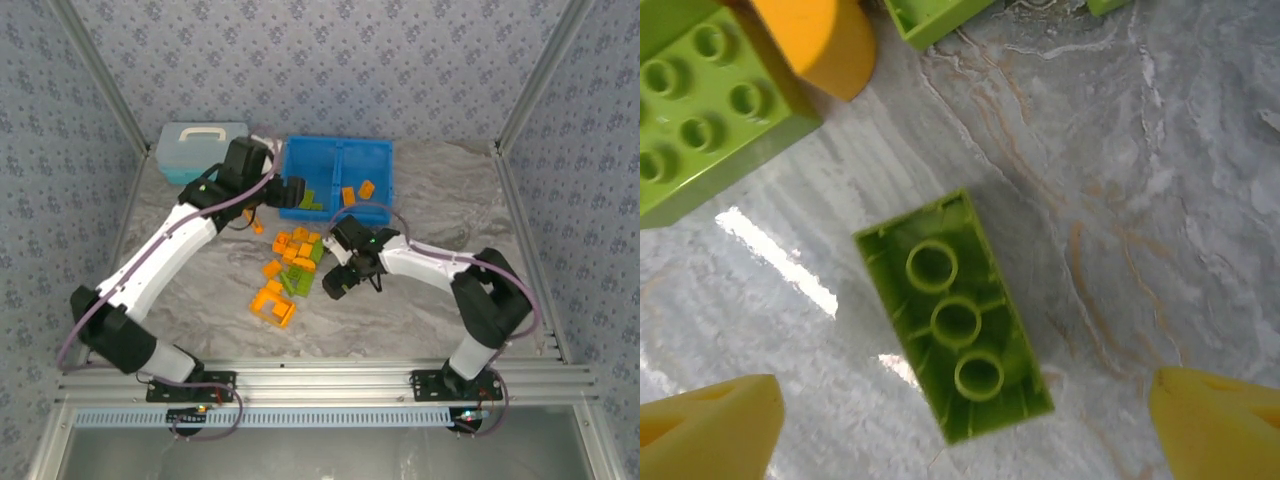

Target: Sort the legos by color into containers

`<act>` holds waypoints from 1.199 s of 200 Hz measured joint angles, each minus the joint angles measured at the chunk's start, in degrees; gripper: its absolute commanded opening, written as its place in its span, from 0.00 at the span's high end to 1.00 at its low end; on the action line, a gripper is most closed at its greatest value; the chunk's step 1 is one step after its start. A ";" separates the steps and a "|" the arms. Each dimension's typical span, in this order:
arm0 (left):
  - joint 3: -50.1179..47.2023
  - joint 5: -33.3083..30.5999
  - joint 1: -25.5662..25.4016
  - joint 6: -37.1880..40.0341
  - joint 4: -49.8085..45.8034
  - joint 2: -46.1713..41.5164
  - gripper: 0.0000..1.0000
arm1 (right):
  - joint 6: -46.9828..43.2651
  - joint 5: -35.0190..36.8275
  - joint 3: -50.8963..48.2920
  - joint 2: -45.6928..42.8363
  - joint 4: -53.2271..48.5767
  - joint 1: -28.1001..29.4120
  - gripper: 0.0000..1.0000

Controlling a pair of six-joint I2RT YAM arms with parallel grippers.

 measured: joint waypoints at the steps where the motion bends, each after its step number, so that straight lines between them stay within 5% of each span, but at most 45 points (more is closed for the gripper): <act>1: -0.61 0.02 0.00 0.00 0.00 -0.35 0.07 | 0.02 0.00 0.17 0.17 -0.04 0.00 0.14; 36: -12.61 0.26 0.02 -0.46 -2.34 -6.73 0.04 | -2.89 0.31 4.39 6.14 -0.87 0.11 0.49; 84: -19.21 0.22 1.03 -1.79 -3.26 -13.53 0.01 | -3.85 1.14 4.61 7.23 -2.01 1.03 0.67; 184: -20.94 -2.38 1.68 -3.54 -2.16 -19.52 0.01 | 5.68 5.77 17.62 -3.26 2.69 0.83 0.70; 240: -24.85 -4.15 1.79 -5.57 -2.54 -22.77 0.01 | 13.49 8.48 43.08 16.22 6.82 -6.69 0.71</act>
